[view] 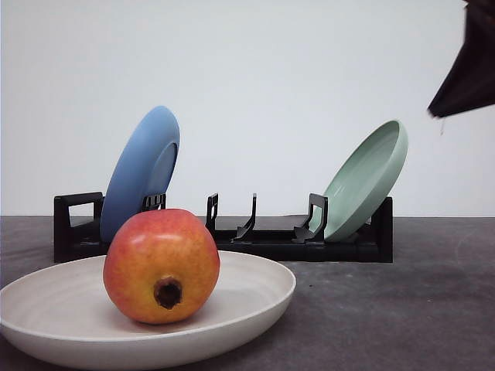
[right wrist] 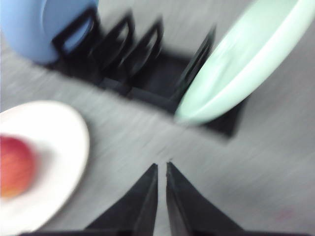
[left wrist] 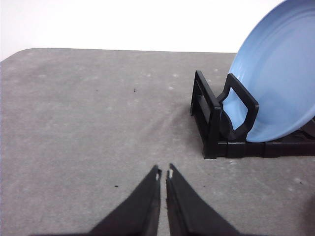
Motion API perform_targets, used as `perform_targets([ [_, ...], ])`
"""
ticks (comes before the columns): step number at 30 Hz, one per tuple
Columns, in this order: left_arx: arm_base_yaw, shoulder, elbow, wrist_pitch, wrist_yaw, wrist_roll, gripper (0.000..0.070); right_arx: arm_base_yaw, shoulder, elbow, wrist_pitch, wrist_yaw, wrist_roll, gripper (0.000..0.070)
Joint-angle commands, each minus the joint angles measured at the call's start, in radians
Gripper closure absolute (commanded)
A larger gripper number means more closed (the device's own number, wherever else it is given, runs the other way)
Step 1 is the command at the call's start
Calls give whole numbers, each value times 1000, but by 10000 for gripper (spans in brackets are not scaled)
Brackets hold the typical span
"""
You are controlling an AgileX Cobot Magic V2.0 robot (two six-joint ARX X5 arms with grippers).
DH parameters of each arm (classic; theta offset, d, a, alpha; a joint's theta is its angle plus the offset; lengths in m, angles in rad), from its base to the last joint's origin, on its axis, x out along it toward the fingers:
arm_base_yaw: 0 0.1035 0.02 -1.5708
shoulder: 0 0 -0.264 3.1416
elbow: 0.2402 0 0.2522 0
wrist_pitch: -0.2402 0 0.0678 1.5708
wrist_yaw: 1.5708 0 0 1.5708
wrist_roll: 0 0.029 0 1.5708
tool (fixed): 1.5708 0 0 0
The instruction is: Place pomegranate in white plate
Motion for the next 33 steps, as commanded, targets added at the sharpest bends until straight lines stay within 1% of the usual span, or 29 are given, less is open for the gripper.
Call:
perform_targets([
  [1, 1, -2, -10, 11, -3, 11, 700, -25, -58, -61, 53, 65, -24, 672],
  [4, 1, -2, -10, 11, -3, 11, 700, -82, -180, -178, 142, 122, -21, 672],
  [7, 1, -2, -10, 10, -3, 11, 700, -141, -304, -278, 182, 127, -26, 672],
  [11, 1, -2, -10, 11, -3, 11, 700, -198, -445, -374, 200, 124, -31, 672],
  [17, 1, -2, -10, 10, -3, 11, 700, -257, -608, -456, 198, 120, -36, 672],
  [22, 1, -2, -10, 11, -3, 11, 700, -307, -696, -496, 200, 120, -32, 672],
  [25, 1, -2, -10, 10, -3, 11, 700, -330, -698, -503, 203, 120, -24, 672],
  [33, 1, -2, -10, 11, -3, 11, 700, -335, -698, -503, 202, 120, -18, 672],
])
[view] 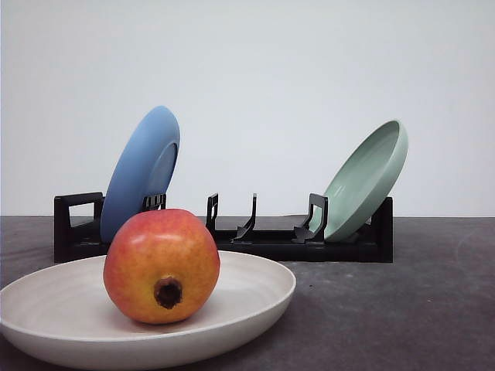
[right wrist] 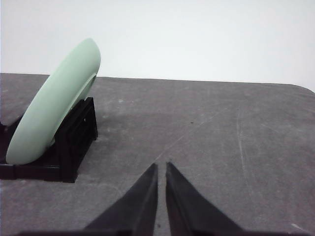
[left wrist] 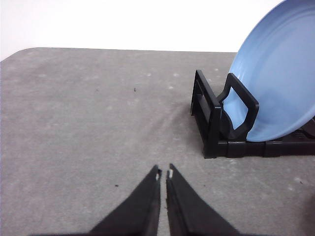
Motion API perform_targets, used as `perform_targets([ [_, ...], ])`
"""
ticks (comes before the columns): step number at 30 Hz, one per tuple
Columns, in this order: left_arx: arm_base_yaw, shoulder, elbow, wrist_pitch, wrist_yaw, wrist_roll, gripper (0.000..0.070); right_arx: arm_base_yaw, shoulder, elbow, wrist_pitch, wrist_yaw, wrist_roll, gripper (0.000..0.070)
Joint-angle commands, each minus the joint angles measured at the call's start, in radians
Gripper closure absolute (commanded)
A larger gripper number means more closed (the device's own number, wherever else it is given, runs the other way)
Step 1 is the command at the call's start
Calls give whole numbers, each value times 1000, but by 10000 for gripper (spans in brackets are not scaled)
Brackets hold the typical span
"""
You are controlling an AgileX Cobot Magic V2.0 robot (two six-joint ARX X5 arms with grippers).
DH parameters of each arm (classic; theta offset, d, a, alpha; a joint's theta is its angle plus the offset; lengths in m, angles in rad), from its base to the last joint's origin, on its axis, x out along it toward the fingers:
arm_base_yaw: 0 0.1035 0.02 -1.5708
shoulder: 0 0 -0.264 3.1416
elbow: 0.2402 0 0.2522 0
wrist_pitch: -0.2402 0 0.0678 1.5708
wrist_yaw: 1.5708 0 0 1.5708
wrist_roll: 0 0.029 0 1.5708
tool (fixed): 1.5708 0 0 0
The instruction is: Place pomegranate in white plate
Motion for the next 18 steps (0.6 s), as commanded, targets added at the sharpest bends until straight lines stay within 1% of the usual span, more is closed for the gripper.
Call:
perform_targets([
  [1, 1, -2, -10, 13, -3, 10, 700, 0, 0, -4, 10, 0, 8, 672],
  [18, 1, -2, -10, 13, -3, 10, 700, 0, 0, -4, 10, 0, 8, 672],
])
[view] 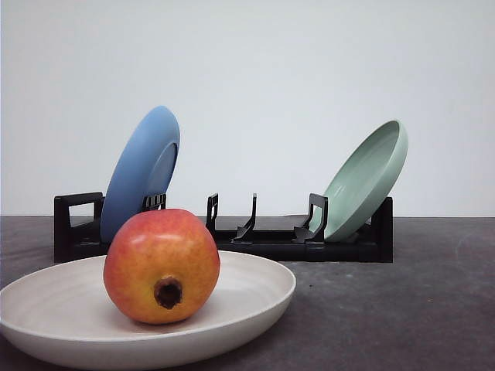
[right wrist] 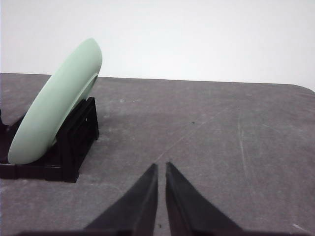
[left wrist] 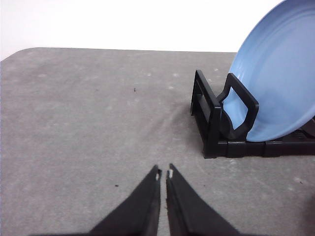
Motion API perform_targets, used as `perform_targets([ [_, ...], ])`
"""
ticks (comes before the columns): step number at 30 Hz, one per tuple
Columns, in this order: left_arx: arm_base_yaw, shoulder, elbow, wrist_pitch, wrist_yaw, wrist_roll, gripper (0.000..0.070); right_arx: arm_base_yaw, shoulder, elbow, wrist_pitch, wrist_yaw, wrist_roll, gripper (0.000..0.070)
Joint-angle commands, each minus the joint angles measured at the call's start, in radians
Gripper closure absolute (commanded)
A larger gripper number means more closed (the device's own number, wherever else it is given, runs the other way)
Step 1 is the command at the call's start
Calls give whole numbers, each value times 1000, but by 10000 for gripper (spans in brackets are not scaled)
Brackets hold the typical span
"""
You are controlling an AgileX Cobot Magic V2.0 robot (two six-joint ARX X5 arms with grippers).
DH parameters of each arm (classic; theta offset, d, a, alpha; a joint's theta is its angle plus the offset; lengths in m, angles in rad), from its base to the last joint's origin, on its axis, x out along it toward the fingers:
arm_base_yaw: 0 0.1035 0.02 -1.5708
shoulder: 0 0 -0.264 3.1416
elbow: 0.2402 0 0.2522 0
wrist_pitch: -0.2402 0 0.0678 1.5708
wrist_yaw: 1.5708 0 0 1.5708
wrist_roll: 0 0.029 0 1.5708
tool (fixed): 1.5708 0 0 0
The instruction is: Place pomegranate in white plate
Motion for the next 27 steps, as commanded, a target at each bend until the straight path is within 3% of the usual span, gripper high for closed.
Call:
perform_targets([
  [1, 1, -2, -10, 13, -3, 11, 700, 0, 0, -4, 10, 0, 5, 672],
  [27, 1, -2, -10, 13, -3, 10, 700, 0, 0, -4, 10, 0, 5, 672],
])
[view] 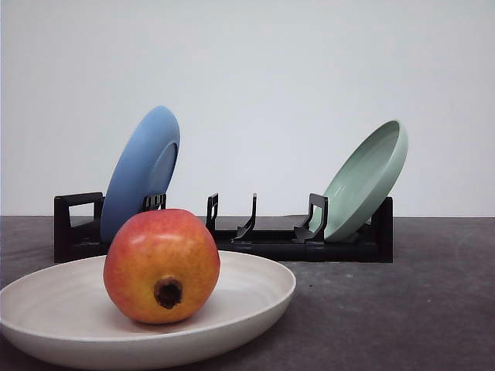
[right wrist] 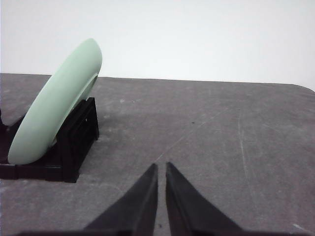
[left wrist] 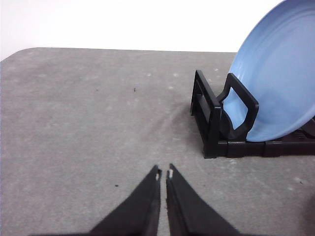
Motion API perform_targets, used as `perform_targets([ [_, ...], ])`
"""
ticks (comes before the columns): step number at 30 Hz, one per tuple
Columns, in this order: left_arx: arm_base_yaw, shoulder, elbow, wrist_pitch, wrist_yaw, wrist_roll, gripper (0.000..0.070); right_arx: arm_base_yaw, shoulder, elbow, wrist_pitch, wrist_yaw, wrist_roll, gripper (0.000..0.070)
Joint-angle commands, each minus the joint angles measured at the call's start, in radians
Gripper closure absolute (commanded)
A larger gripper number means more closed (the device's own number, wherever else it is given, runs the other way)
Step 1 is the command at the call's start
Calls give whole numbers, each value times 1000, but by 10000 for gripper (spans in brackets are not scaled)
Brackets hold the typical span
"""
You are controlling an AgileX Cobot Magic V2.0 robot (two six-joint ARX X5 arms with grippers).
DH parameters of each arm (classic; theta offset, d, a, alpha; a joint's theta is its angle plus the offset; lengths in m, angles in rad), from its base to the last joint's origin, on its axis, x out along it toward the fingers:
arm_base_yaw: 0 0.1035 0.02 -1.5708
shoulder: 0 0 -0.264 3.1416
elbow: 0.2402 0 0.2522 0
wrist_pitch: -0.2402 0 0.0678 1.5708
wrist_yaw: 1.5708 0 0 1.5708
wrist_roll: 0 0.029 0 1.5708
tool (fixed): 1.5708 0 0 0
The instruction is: Place pomegranate in white plate
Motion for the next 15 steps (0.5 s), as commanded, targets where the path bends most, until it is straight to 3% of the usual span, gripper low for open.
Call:
perform_targets([
  [1, 1, -2, -10, 13, -3, 10, 700, 0, 0, -4, 10, 0, 3, 672],
  [15, 1, -2, -10, 13, -3, 10, 700, 0, 0, -4, 10, 0, 3, 672],
])
